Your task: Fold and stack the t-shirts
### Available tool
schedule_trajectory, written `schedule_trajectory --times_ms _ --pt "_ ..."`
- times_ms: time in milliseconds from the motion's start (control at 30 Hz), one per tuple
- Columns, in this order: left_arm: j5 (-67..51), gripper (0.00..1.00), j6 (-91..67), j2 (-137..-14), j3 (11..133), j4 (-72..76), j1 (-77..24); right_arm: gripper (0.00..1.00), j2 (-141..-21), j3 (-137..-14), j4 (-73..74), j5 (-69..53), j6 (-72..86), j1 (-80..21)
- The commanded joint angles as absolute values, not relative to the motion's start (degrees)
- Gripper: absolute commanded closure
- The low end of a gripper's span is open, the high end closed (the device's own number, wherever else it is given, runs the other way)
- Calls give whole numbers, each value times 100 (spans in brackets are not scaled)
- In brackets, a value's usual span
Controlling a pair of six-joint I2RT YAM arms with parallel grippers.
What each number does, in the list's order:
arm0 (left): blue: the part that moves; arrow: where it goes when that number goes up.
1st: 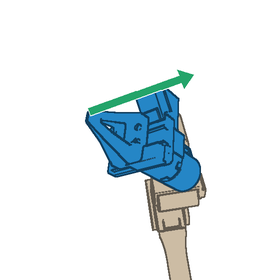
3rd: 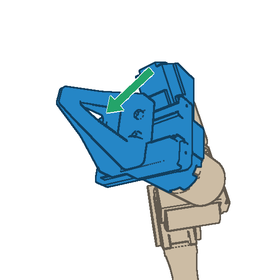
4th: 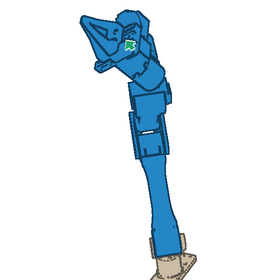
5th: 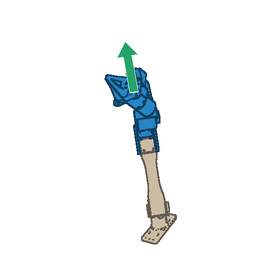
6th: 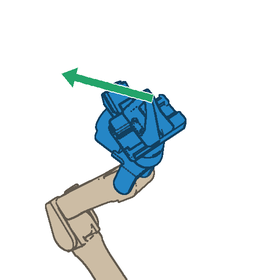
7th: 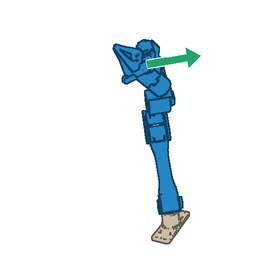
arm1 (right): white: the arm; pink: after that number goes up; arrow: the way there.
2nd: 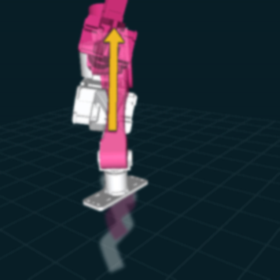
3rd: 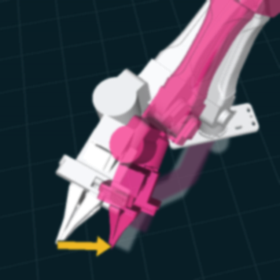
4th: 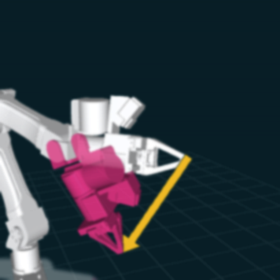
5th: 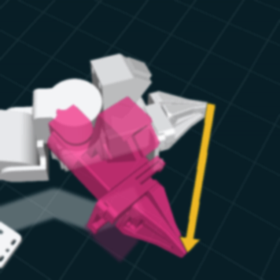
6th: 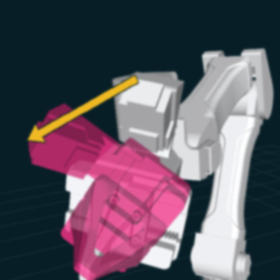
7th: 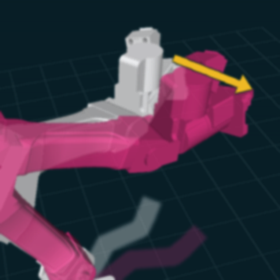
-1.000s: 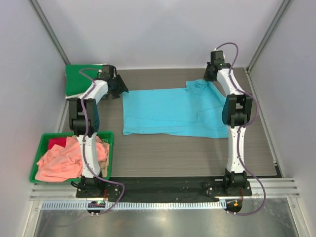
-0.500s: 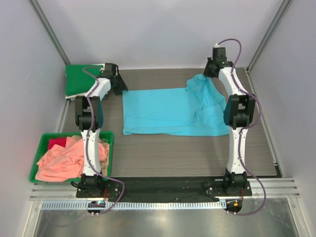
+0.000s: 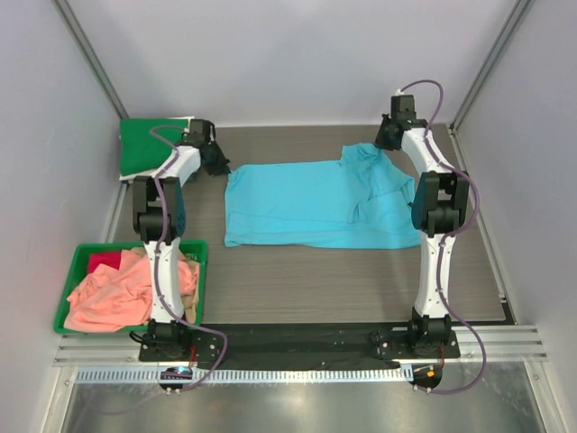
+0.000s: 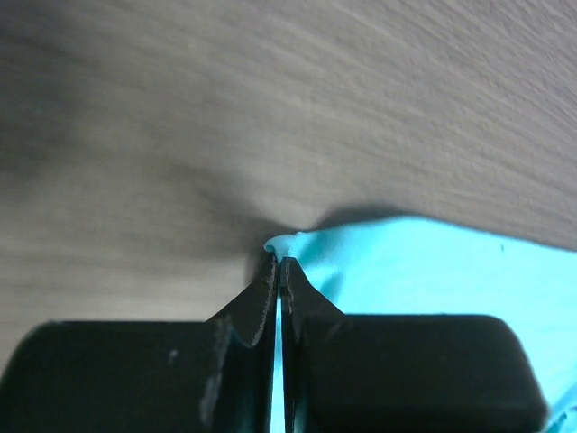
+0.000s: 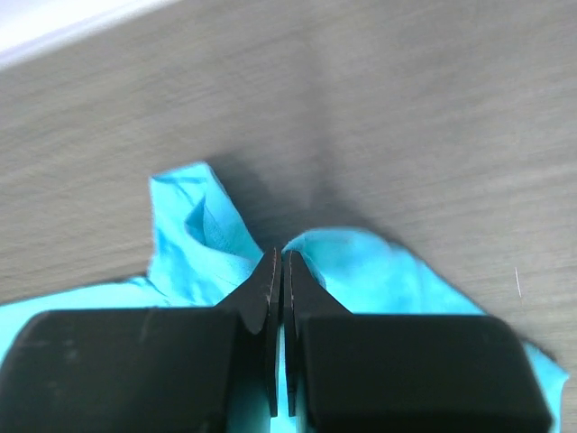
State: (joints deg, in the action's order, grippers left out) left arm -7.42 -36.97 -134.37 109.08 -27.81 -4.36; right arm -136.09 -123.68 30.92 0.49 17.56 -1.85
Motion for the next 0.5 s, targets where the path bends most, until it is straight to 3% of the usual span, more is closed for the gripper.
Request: schedule_trajectory --times_ms 0,467 --pt "-800 100 -3560 -12368 10531 -2304 -422 99 -12886 -11910 2725 70 1846 -140" --pt "-923 100 -3533 -11259 9019 -1873 -404 99 -11480 -9715 2119 226 1977 -79"
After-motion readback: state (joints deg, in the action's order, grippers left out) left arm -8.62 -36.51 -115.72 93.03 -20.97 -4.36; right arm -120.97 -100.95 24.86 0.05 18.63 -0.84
